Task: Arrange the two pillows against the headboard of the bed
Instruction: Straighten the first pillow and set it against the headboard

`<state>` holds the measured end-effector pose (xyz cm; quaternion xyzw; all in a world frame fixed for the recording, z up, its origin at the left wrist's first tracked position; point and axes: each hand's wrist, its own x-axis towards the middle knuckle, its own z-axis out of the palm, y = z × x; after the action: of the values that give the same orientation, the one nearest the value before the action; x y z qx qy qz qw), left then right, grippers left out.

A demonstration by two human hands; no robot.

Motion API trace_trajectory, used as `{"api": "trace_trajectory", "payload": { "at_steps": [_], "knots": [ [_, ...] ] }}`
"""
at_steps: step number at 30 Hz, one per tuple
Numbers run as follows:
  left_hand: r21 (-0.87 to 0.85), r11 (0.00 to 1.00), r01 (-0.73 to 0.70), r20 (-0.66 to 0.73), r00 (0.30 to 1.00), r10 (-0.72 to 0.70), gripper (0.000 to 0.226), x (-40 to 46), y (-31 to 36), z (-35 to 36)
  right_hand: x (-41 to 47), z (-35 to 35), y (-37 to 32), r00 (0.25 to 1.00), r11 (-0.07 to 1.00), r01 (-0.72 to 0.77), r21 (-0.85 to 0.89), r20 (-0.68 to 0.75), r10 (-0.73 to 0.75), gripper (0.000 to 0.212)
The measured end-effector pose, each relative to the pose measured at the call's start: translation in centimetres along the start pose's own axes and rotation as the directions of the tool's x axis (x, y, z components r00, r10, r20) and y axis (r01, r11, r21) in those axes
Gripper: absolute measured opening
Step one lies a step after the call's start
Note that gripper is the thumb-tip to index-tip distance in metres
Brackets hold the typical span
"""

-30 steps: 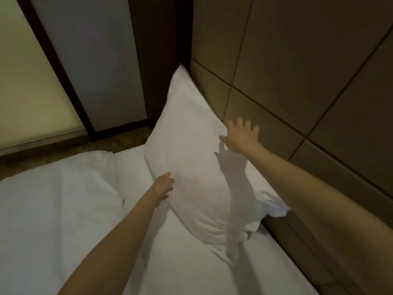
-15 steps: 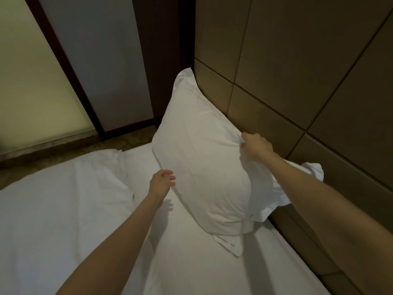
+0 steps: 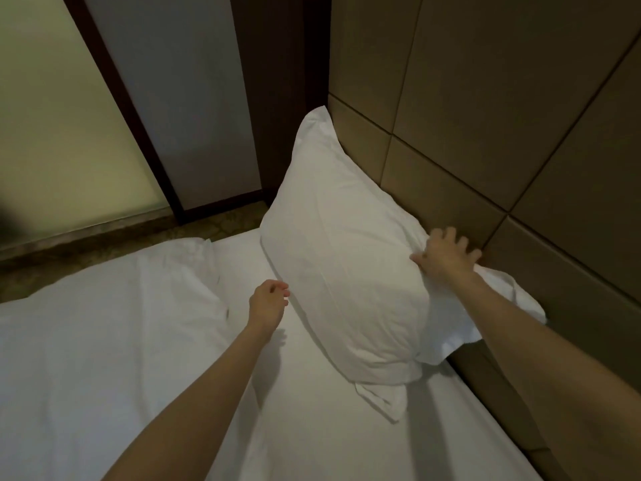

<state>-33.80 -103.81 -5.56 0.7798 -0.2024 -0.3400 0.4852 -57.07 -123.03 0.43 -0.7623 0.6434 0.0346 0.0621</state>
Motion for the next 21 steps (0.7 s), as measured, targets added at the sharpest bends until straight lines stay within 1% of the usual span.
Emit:
{"api": "trace_trajectory", "payload": {
  "at_steps": [1,3,5,6,7,8,9,11,12,13,15,16,17,18,20,21],
  "knots": [
    [-0.007,1.000,-0.003,-0.011,1.000,0.003,0.030,0.1,0.1,0.0,0.3,-0.1,0.5,0.996,0.993,-0.070,0.099,0.064,0.064,0.071],
    [-0.019,1.000,-0.001,-0.027,1.000,0.000,0.030,0.2,0.2,0.0,0.7,-0.4,1.2,0.984,0.966,-0.100,0.240,0.165,0.061,0.095],
    [-0.018,1.000,0.003,-0.018,1.000,-0.004,0.029,0.2,0.3,0.4,0.9,-1.0,1.3,0.966,0.946,-0.113,0.305,0.257,0.033,0.112],
    [-0.017,1.000,0.004,-0.010,1.000,-0.004,0.029,0.2,0.4,0.7,1.0,-1.3,1.2,0.951,0.946,-0.132,0.297,0.308,0.035,0.117],
    [-0.020,1.000,0.002,0.000,1.000,-0.002,0.029,0.1,0.6,1.1,1.0,-1.6,1.0,0.934,0.953,-0.139,0.269,0.355,0.036,0.116],
    [-0.024,1.000,-0.001,0.008,1.000,0.001,0.029,0.1,0.7,1.4,1.0,-1.9,0.8,0.919,0.961,-0.130,0.244,0.394,0.024,0.109],
    [-0.025,1.000,-0.006,0.015,1.000,0.006,0.029,0.1,1.0,1.6,1.1,-2.2,0.6,0.910,0.964,-0.108,0.241,0.416,-0.002,0.096],
    [-0.014,1.000,-0.019,0.022,1.000,0.019,0.029,0.0,1.5,1.9,0.9,-2.4,0.4,0.912,0.943,-0.089,0.321,0.406,-0.052,0.073],
    [-0.010,1.000,-0.027,0.022,0.999,0.027,0.029,0.0,1.7,1.9,0.9,-2.3,0.3,0.927,0.927,-0.083,0.367,0.370,-0.063,0.064],
    [-0.008,0.999,-0.035,0.021,0.999,0.035,0.029,0.1,2.0,2.0,0.9,-2.4,0.1,0.951,0.916,-0.063,0.397,0.301,-0.066,0.051],
    [-0.014,0.999,-0.053,0.020,0.998,0.053,0.030,0.1,2.4,2.1,0.8,-3.1,-0.6,0.995,0.914,0.025,0.406,0.080,-0.063,0.020],
    [-0.017,0.998,-0.063,0.016,0.998,0.063,0.030,0.2,2.7,2.0,0.9,-3.8,-1.2,0.997,0.922,0.073,0.381,-0.032,-0.066,0.007],
    [-0.017,0.997,-0.074,0.009,0.997,0.074,0.030,0.2,3.1,1.9,1.0,-4.7,-1.7,0.988,0.931,0.119,0.346,-0.135,-0.076,0.007],
    [-0.018,0.996,-0.084,-0.006,0.996,0.084,0.030,0.2,3.3,1.8,1.1,-5.5,-2.3,0.967,0.938,0.170,0.303,-0.233,-0.101,0.012],
    [-0.039,0.994,-0.102,-0.045,0.994,0.100,0.030,0.5,3.9,1.6,1.2,-6.6,-3.2,0.889,0.941,0.276,0.197,-0.424,-0.172,0.011],
    [-0.049,0.994,-0.103,-0.056,0.993,0.100,0.030,0.5,4.0,1.5,1.1,-6.7,-3.4,0.848,0.944,0.303,0.134,-0.490,-0.202,0.007]
  ]
}}
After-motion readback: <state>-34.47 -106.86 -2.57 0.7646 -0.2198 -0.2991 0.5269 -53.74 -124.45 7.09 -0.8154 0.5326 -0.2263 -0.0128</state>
